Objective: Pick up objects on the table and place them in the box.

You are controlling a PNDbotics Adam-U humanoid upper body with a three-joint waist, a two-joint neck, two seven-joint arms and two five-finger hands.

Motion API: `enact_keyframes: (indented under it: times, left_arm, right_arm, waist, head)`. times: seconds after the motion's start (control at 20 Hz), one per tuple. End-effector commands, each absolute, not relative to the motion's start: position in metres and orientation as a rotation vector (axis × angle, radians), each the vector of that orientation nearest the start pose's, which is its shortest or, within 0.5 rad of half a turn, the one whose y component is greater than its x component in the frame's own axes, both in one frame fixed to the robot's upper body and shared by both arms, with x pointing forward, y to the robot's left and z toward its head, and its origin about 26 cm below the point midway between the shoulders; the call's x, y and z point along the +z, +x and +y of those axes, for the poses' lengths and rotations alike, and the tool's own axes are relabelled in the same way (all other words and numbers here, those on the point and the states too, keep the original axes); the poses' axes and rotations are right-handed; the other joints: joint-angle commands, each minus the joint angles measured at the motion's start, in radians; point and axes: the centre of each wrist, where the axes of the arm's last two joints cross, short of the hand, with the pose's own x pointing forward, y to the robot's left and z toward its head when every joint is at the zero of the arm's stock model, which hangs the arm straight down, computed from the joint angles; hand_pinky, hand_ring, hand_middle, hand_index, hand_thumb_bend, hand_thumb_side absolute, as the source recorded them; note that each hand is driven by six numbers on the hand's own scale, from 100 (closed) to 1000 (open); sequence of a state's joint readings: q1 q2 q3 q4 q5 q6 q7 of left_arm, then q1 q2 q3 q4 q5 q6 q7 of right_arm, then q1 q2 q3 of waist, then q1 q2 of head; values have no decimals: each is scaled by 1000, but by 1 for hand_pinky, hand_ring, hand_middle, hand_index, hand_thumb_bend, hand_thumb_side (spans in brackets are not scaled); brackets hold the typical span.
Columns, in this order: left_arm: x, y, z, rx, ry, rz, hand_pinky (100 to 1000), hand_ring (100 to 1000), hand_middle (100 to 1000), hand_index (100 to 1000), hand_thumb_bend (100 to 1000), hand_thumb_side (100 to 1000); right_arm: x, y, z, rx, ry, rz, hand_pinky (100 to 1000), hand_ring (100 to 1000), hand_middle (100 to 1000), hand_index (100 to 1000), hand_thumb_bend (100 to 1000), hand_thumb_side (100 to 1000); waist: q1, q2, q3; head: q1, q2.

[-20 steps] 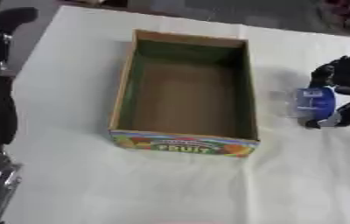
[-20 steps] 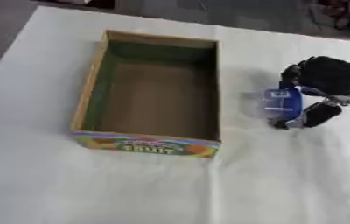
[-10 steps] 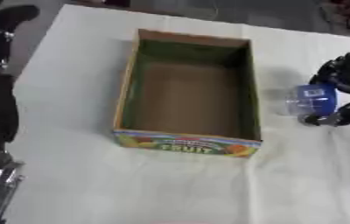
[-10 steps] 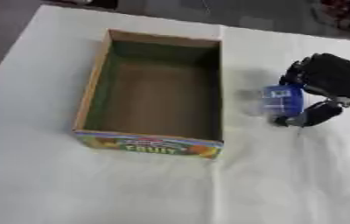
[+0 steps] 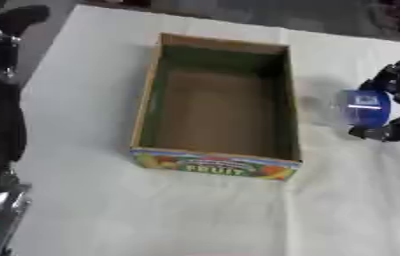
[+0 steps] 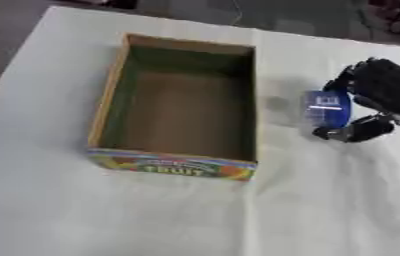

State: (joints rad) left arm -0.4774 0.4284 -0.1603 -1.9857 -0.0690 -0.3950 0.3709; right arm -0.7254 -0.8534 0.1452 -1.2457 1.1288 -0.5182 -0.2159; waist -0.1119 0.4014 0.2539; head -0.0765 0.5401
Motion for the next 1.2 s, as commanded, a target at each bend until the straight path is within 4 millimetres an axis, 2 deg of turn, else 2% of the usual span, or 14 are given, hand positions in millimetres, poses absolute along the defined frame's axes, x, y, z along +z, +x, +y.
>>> enact_keyframes:
  times: [0.05,0.1,0.15,0.2,0.5,0.55,0.6,0.65,0.7,1.2]
  left_arm:
    - [246,307,222,303,-134,3376,911,729,946,859,400,833]
    - [245,307,223,305,-138,3378,911,729,946,859,400,833]
    - [244,307,224,307,-142,3381,911,729,946,859,400,833]
    - [244,307,224,309,-147,3383,911,728,946,859,400,833]
    - [238,306,230,330,-183,3400,912,729,946,859,400,832]
    - [237,306,230,334,-188,3403,912,729,946,859,404,832]
    - [237,305,231,337,-192,3405,912,729,946,859,400,832]
    - [236,305,232,339,-196,3407,912,729,945,860,405,836]
    - [236,305,232,341,-198,3409,912,730,945,860,400,831]
    - [235,305,234,358,-203,3412,913,732,945,860,399,827]
  right_arm:
    - [271,398,-400,-1915,1799,2018,100,100,100,347,121,725]
    - [271,397,-399,-1907,1786,2034,100,100,100,346,119,724]
    - [273,395,-396,-1898,1768,2049,100,100,100,343,100,770]
    - [275,393,-394,-1889,1750,2063,100,100,100,341,102,733]
    - [294,377,-374,-1834,1639,2128,100,100,100,333,100,767]
    - [298,374,-370,-1827,1625,2131,100,100,100,333,100,811]
    - [302,372,-367,-1818,1612,2137,100,100,100,332,100,770]
    - [305,370,-365,-1807,1599,2146,100,100,100,330,100,807]
    - [308,368,-362,-1797,1585,2158,100,100,100,329,100,780]
    - [331,356,-337,-1709,1436,2243,100,100,100,319,100,803]
  waist:
    - [6,-28,-7]
    - [7,-31,-12]
    - [7,-34,-16]
    - [7,-37,-20]
    - [8,-61,-48]
    - [8,-65,-52]
    - [8,-69,-57]
    - [9,-73,-60]
    - [10,-77,-64]
    - [8,-101,-76]
  head:
    - [12,-9]
    - [13,-7]
    - [15,-5]
    - [17,-4]
    - [30,15]
    - [32,17]
    - [34,18]
    - [36,20]
    - [37,21]
    - [38,27]
